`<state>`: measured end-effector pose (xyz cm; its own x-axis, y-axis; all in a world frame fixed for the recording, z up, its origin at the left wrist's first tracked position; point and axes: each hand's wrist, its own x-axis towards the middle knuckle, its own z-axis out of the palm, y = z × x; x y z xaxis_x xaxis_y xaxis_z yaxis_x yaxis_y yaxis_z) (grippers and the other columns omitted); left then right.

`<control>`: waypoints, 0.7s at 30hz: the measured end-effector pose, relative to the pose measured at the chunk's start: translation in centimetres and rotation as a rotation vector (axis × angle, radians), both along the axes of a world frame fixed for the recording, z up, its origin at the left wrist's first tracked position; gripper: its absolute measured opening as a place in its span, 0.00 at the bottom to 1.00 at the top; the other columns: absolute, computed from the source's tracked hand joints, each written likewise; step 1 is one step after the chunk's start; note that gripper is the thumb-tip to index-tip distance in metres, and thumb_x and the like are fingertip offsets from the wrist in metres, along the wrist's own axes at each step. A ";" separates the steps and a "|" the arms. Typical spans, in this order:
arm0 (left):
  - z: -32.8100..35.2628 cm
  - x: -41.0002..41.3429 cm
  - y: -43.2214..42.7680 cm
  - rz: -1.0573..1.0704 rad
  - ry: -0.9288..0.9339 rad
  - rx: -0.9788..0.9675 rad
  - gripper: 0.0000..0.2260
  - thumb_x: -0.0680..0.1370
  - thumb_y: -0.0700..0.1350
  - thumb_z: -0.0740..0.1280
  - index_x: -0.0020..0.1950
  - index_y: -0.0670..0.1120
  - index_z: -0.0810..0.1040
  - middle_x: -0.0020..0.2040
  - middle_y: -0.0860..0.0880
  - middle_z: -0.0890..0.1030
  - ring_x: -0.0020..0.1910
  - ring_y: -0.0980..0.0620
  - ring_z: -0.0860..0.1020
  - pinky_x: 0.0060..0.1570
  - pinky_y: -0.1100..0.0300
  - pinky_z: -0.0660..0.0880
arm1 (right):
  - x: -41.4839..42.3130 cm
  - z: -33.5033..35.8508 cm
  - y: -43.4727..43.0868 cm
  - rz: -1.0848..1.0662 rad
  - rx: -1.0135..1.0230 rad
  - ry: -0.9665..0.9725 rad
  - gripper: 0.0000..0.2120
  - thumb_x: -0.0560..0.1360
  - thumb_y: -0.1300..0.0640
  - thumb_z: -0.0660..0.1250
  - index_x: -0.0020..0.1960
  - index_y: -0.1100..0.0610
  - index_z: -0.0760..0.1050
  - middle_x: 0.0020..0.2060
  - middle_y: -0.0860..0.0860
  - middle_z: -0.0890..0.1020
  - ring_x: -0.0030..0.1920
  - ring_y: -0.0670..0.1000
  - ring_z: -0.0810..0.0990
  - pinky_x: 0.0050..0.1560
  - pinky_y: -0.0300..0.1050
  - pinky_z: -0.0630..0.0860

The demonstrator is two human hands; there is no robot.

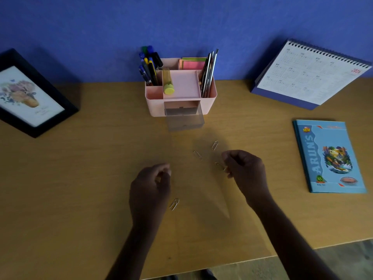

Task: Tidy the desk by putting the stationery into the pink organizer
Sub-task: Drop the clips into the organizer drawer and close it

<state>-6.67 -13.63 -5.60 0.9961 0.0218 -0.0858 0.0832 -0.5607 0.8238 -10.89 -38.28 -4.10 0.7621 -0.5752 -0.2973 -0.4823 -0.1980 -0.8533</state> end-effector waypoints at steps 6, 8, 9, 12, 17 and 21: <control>-1.0 -4.5 1.3 -0.074 0.026 0.093 0.08 0.78 0.44 0.77 0.56 0.52 0.89 0.48 0.57 0.86 0.41 0.63 0.83 0.46 0.59 0.81 | -2.0 -1.6 -1.4 0.342 -0.569 -0.045 0.06 0.78 0.62 0.73 0.52 0.53 0.87 0.45 0.48 0.85 0.41 0.44 0.82 0.43 0.38 0.78; -1.1 -5.3 1.6 -0.097 0.015 0.103 0.09 0.77 0.44 0.78 0.57 0.50 0.89 0.47 0.56 0.85 0.39 0.63 0.82 0.44 0.58 0.82 | -2.2 -1.8 -1.1 0.407 -0.637 -0.044 0.06 0.79 0.61 0.72 0.53 0.53 0.85 0.45 0.50 0.84 0.39 0.48 0.81 0.40 0.43 0.80; -1.1 -5.7 1.7 -0.102 0.009 0.105 0.09 0.77 0.45 0.79 0.57 0.50 0.89 0.46 0.56 0.84 0.39 0.63 0.82 0.43 0.58 0.82 | -2.2 -1.8 -1.0 0.426 -0.670 -0.029 0.06 0.79 0.61 0.72 0.53 0.53 0.84 0.45 0.50 0.83 0.39 0.50 0.81 0.38 0.48 0.81; -1.1 -6.5 1.9 -0.125 -0.003 0.118 0.12 0.76 0.48 0.81 0.59 0.49 0.88 0.47 0.56 0.83 0.40 0.61 0.83 0.43 0.60 0.82 | -2.0 -1.6 -0.2 0.488 -0.799 0.041 0.05 0.80 0.58 0.70 0.55 0.55 0.82 0.48 0.51 0.82 0.41 0.52 0.82 0.36 0.49 0.82; -1.6 -7.5 2.2 -0.221 -0.035 0.204 0.12 0.75 0.46 0.81 0.58 0.49 0.88 0.52 0.54 0.83 0.49 0.52 0.83 0.43 0.54 0.85 | -1.7 -1.7 0.9 0.592 -1.052 0.218 0.04 0.82 0.57 0.69 0.55 0.56 0.80 0.50 0.53 0.82 0.45 0.52 0.82 0.35 0.48 0.84; -1.7 -7.4 2.1 -0.253 -0.053 0.229 0.06 0.77 0.48 0.78 0.53 0.50 0.89 0.50 0.55 0.83 0.48 0.53 0.83 0.44 0.53 0.85 | -1.1 -0.7 1.7 0.721 -1.123 0.352 0.06 0.83 0.56 0.67 0.59 0.56 0.79 0.52 0.54 0.82 0.45 0.52 0.82 0.36 0.47 0.84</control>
